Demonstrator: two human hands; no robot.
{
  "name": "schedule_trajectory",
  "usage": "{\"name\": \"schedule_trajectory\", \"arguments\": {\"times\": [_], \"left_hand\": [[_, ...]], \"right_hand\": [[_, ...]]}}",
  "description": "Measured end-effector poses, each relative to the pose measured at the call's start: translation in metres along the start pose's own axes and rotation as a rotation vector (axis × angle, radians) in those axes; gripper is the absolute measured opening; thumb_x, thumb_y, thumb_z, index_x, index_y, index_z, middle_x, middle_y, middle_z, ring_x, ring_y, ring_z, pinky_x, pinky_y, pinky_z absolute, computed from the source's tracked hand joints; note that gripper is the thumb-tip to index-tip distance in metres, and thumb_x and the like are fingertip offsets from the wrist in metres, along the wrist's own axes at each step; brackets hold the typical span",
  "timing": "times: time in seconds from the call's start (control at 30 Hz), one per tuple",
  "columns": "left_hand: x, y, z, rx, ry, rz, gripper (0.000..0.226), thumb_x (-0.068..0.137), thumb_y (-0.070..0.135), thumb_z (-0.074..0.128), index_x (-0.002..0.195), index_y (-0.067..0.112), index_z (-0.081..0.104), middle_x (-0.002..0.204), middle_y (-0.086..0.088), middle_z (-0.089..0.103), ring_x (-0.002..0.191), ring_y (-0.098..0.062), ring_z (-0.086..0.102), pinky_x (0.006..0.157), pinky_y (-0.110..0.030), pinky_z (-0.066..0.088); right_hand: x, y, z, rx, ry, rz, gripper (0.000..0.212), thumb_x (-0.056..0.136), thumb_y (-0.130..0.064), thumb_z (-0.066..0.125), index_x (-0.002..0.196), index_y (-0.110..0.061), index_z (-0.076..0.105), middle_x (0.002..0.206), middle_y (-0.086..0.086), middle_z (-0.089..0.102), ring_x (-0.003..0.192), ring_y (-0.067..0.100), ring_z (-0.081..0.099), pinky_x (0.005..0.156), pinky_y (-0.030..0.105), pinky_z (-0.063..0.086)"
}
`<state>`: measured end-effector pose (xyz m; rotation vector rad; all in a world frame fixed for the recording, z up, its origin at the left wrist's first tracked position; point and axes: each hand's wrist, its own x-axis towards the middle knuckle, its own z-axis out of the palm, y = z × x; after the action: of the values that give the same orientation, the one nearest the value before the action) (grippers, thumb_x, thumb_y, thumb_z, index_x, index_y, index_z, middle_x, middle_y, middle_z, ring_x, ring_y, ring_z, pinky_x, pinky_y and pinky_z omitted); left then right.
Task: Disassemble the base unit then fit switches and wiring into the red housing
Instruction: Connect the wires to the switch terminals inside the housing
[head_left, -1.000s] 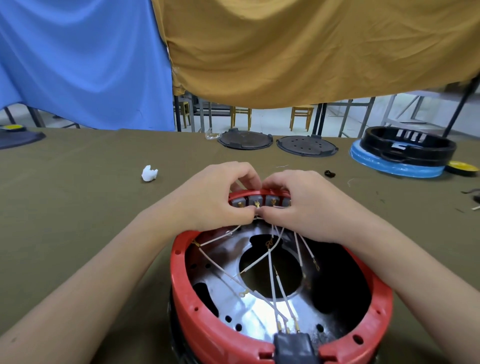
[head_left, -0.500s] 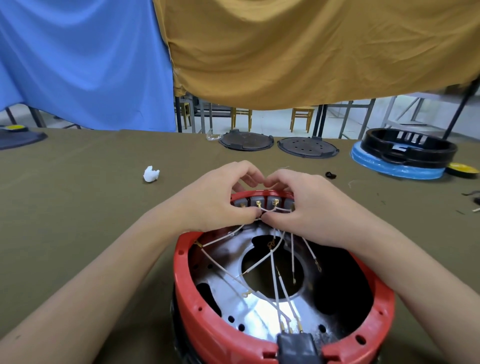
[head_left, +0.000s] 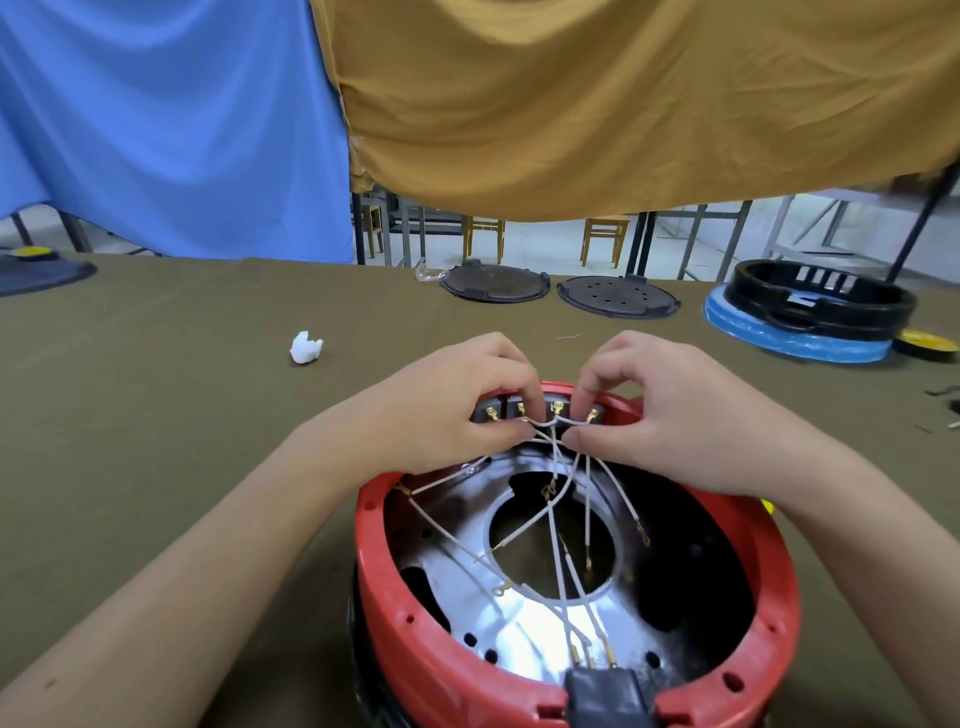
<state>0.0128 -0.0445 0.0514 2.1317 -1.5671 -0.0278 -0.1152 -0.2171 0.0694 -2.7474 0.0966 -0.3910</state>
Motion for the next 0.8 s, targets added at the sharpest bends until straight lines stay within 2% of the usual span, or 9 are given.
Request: {"name": "schedule_trajectory", "arguments": {"times": [0.13,0.2,0.27,0.37,0.47,0.57,0.63,0.8], "left_hand": [[0.0,0.001,0.0,-0.012,-0.005,0.004,0.015,0.092,0.028,0.066,0.09,0.042,0.061,0.117,0.012,0.05,0.099,0.0,0.053,0.089,-0.018,0.042],[0.0,0.001,0.0,-0.02,-0.01,0.01,0.015,0.092,0.028,0.066,0.09,0.042,0.061,0.116,0.013,0.049,0.097,-0.001,0.054,0.088,-0.017,0.042],[0.0,0.0,0.0,-0.029,-0.015,0.013,0.018,0.093,0.027,0.065,0.09,0.043,0.059,0.115,0.014,0.049,0.096,-0.002,0.054,0.088,-0.018,0.043],[0.0,0.0,0.0,-0.055,-0.011,0.019,0.015,0.092,0.029,0.066,0.093,0.043,0.061,0.116,0.016,0.05,0.102,-0.002,0.055,0.092,-0.02,0.043],[0.0,-0.001,0.0,-0.057,-0.01,0.03,0.009,0.091,0.034,0.067,0.095,0.04,0.063,0.119,0.014,0.05,0.108,-0.002,0.055,0.099,-0.029,0.045],[0.0,0.0,0.0,-0.055,-0.017,0.029,0.007,0.093,0.034,0.064,0.092,0.041,0.062,0.119,0.014,0.05,0.107,-0.003,0.055,0.098,-0.034,0.046],[0.0,0.001,0.0,-0.048,-0.02,0.024,0.007,0.093,0.034,0.063,0.091,0.041,0.061,0.119,0.014,0.05,0.103,-0.002,0.055,0.096,-0.035,0.047],[0.0,0.0,0.0,-0.03,-0.029,0.021,0.007,0.094,0.031,0.064,0.099,0.035,0.065,0.119,0.014,0.049,0.099,-0.003,0.055,0.094,-0.031,0.047]], "right_hand": [[-0.001,0.002,-0.001,-0.001,-0.056,-0.02,0.021,0.07,-0.056,0.072,0.078,-0.037,0.068,0.106,-0.019,0.051,0.094,0.001,0.055,0.087,0.03,0.047],[-0.002,0.003,-0.004,0.009,-0.095,-0.041,0.025,0.068,-0.06,0.072,0.08,-0.038,0.068,0.109,-0.021,0.049,0.098,-0.002,0.051,0.087,0.023,0.044],[-0.003,0.004,-0.006,0.041,-0.124,-0.073,0.02,0.071,-0.056,0.072,0.08,-0.039,0.069,0.114,-0.024,0.048,0.107,-0.003,0.046,0.09,0.017,0.038],[-0.002,0.005,-0.008,0.1,-0.125,-0.109,0.012,0.075,-0.047,0.07,0.082,-0.038,0.071,0.12,-0.026,0.049,0.115,-0.005,0.043,0.095,0.022,0.036],[0.0,0.003,-0.005,0.147,-0.092,-0.146,0.011,0.079,-0.048,0.069,0.08,-0.037,0.072,0.114,-0.025,0.056,0.108,-0.007,0.051,0.093,0.021,0.038],[0.003,0.005,-0.003,0.156,-0.042,-0.158,0.016,0.079,-0.05,0.066,0.083,-0.036,0.072,0.108,-0.02,0.062,0.104,0.0,0.058,0.097,0.034,0.043],[0.005,0.008,-0.003,0.175,-0.041,-0.141,0.013,0.084,-0.045,0.066,0.088,-0.034,0.072,0.104,-0.017,0.065,0.104,0.002,0.058,0.099,0.039,0.044],[0.006,0.016,-0.002,0.243,-0.048,-0.101,0.008,0.092,-0.03,0.064,0.09,-0.032,0.072,0.099,-0.017,0.066,0.101,-0.004,0.057,0.099,0.035,0.044]]}}
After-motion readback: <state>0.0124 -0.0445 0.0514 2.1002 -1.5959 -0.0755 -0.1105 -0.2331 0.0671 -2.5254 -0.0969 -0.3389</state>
